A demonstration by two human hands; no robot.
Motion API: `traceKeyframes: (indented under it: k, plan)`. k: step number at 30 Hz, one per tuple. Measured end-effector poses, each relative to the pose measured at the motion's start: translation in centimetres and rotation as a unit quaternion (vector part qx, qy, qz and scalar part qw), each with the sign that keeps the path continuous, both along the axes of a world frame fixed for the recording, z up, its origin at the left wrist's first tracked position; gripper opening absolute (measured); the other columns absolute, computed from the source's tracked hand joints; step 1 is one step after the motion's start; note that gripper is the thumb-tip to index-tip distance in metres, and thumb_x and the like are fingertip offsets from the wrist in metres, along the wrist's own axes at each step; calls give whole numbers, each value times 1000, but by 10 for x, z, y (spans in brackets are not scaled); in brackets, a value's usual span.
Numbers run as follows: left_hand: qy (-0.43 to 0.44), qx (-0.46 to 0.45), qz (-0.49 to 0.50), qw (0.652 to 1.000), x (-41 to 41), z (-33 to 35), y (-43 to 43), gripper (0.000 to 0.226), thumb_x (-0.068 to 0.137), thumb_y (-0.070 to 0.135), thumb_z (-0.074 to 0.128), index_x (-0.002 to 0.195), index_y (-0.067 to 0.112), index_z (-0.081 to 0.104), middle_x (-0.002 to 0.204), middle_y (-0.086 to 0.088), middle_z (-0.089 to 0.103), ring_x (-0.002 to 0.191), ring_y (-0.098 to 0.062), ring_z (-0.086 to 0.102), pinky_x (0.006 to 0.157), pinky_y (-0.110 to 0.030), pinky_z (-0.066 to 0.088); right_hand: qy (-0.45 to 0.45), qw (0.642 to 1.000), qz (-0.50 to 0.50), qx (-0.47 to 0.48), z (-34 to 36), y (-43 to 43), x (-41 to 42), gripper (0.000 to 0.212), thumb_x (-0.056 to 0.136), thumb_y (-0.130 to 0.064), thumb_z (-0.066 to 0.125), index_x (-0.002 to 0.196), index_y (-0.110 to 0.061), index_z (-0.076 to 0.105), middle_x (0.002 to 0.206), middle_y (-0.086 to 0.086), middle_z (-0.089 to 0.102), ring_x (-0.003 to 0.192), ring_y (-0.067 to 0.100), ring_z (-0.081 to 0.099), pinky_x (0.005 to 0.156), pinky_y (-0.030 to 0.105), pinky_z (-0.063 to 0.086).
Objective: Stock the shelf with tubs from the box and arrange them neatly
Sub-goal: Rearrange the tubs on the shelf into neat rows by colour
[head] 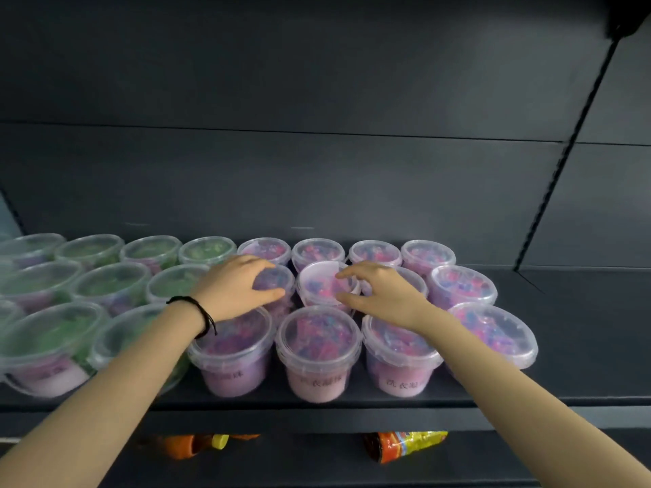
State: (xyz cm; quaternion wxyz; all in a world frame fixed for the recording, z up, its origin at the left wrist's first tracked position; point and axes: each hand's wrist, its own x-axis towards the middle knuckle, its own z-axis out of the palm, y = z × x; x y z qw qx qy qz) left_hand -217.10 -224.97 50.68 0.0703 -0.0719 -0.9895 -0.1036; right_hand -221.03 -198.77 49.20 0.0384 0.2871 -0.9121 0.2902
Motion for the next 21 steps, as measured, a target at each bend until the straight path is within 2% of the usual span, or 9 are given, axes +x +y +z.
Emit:
traceKeyframes:
  k: [3, 5, 7, 9, 11, 13, 14, 17, 21]
  plan:
    - [-40, 20, 32, 998, -25, 1, -25, 82, 76, 66, 61, 142, 21, 41, 147, -1, 42, 134, -19, 38, 108, -32, 33, -30, 995, -62, 69, 7, -28, -21, 64, 80, -58, 64, 134, -27, 50, 138, -2, 49, 126, 18, 48, 103, 36, 41]
    - [-69, 27, 33, 997, -34, -2, -31, 92, 72, 70, 63, 145, 20, 37, 149, -2, 38, 135, -20, 36, 109, -32, 33, -42, 984, -101, 141, 7, -47, -33, 81, 74, -71, 59, 140, -26, 43, 142, 2, 43, 132, 24, 40, 105, 41, 39]
    - [-92, 27, 24, 995, -36, -5, -30, 109, 54, 86, 53, 142, 22, 41, 146, -2, 42, 132, -20, 41, 106, -33, 36, -43, 966, -125, 223, 5, -62, -40, 91, 68, -79, 56, 141, -26, 41, 145, 2, 39, 137, 28, 30, 105, 44, 39]
    - [-90, 29, 7, 996, -36, -8, -29, 122, 35, 99, 38, 133, 26, 50, 138, 0, 51, 124, -18, 48, 101, -32, 41, -25, 955, -126, 268, 3, -71, -43, 88, 67, -79, 57, 133, -21, 49, 141, 5, 40, 135, 30, 30, 100, 45, 41]
    - [-83, 10, -1, 996, -36, -14, -30, 135, 25, 106, 21, 133, 30, 50, 140, 1, 49, 127, -18, 45, 104, -32, 38, -26, 957, -91, 274, 3, -71, -47, 78, 71, -72, 62, 128, -19, 53, 140, 6, 41, 135, 30, 31, 103, 45, 38]
    - [-83, -17, 9, 996, -37, -18, -32, 143, 23, 106, 10, 139, 30, 43, 146, 1, 41, 133, -19, 39, 107, -32, 34, -64, 958, -27, 279, 6, -63, -55, 80, 76, -62, 67, 142, -23, 43, 152, 1, 32, 142, 24, 24, 113, 45, 27]
    - [-85, -23, 14, 996, -37, -20, -34, 146, 22, 106, 8, 142, 29, 41, 147, 1, 39, 134, -18, 37, 108, -32, 33, -95, 957, 11, 273, 10, -57, -59, 82, 78, -54, 70, 147, -24, 36, 156, -4, 25, 145, 19, 20, 117, 40, 21]
    - [-92, -13, 15, 996, -38, -20, -37, 147, 22, 106, 10, 144, 28, 38, 149, 3, 34, 135, -15, 34, 108, -31, 32, -204, 946, 110, 228, 19, -43, -70, 76, 82, -28, 75, 147, -28, 37, 158, -15, 21, 144, 7, 19, 115, 22, 18]
    - [-107, 23, -3, 994, -40, -20, -44, 138, 29, 104, 22, 142, 27, 41, 149, 4, 35, 135, -14, 34, 108, -29, 31, -255, 934, 148, 204, 26, -34, -74, 69, 82, -12, 73, 142, -31, 45, 157, -18, 20, 142, 4, 19, 108, 19, 22]
